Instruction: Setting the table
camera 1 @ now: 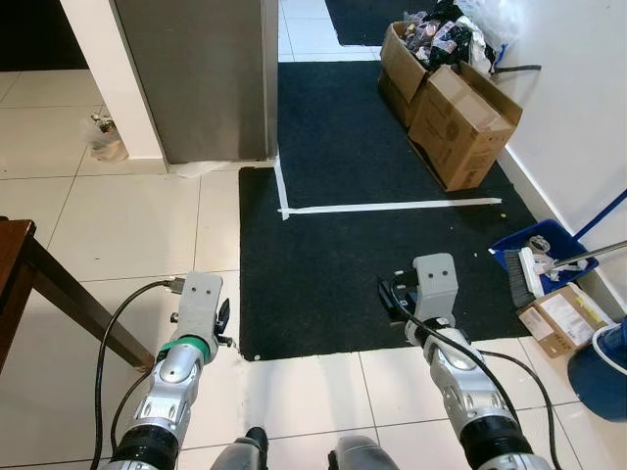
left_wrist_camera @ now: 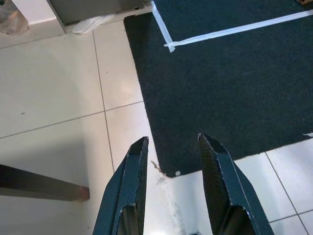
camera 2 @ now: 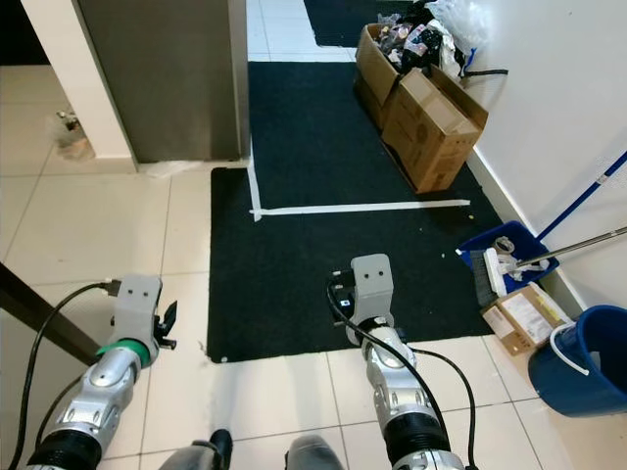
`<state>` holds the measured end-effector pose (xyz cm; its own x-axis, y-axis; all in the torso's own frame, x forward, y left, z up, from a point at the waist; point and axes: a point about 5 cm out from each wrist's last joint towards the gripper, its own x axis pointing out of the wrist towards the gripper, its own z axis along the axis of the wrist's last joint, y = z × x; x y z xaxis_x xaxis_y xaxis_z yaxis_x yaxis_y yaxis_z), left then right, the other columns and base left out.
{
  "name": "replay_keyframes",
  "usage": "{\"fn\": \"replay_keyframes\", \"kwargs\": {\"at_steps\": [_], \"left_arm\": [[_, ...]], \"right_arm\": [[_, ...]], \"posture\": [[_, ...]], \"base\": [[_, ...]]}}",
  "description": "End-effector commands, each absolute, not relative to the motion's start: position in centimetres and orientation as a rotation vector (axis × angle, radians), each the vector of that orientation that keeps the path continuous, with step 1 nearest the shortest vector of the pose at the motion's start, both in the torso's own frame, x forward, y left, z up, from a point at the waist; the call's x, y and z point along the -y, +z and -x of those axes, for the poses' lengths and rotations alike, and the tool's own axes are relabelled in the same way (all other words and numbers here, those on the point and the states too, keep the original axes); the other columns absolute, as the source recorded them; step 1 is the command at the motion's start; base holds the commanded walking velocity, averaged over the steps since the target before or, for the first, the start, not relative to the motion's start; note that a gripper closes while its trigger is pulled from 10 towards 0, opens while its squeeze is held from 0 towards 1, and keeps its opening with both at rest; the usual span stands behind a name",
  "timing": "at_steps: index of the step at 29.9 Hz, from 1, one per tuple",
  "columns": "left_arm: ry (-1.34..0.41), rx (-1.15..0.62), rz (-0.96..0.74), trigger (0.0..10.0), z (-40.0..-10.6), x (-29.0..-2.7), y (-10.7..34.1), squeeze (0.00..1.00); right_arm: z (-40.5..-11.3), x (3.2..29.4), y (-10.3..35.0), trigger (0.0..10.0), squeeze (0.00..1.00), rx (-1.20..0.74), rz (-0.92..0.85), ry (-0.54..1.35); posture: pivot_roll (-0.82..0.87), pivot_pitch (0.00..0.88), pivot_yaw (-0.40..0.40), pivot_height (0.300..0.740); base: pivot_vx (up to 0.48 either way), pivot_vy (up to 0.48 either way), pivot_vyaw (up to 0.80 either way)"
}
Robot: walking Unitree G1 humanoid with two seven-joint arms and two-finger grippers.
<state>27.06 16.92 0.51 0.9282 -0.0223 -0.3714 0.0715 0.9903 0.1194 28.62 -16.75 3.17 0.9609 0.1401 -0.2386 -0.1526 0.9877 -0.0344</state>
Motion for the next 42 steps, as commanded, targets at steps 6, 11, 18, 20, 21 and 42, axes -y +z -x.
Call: {"fn": "replay_keyframes", "kwargs": {"at_steps": [6,11,18,20,21,42], "left_arm": [[-0.044,-0.407,-0.127,10.0,-26.2,-16.8,-0.4,0.00],[-0.048,-0.409,-0.126,10.0,-26.1,-16.6,-0.4,0.00],[-0.038,-0.410,-0.128,10.0,-26.0,-16.9,-0.5,0.00],[-0.036,-0.411,-0.129,10.0,-26.0,-17.0,-0.5,0.00],[-0.036,-0.411,-0.129,10.0,-26.0,-17.0,-0.5,0.00],[-0.047,-0.407,-0.115,10.0,-26.3,-16.1,-0.5,0.00]], "right_arm": [[-28.2,16.7,2.7,10.0,0.00,-0.254,0.054,0.150],[-28.0,16.7,2.6,10.0,0.00,-0.256,0.054,0.148],[-28.1,16.5,2.6,10.0,0.00,-0.260,0.056,0.154],[-28.1,16.5,2.6,10.0,0.00,-0.259,0.056,0.155],[-28.1,16.5,2.6,10.0,0.00,-0.259,0.056,0.155],[-28.2,17.1,2.9,10.0,0.00,-0.249,0.072,0.139]], "posture": [[-0.17,0.000,-0.019,0.740],[-0.17,0.000,-0.022,0.740],[-0.16,0.000,-0.025,0.740],[-0.16,0.000,-0.025,0.740],[-0.16,0.000,-0.025,0.740],[-0.22,0.000,-0.018,0.740]], "base": [[0.000,0.000,0.00],[0.000,0.000,0.00],[0.000,0.000,0.00],[0.000,0.000,0.00],[0.000,0.000,0.00],[0.000,0.000,0.00]]}}
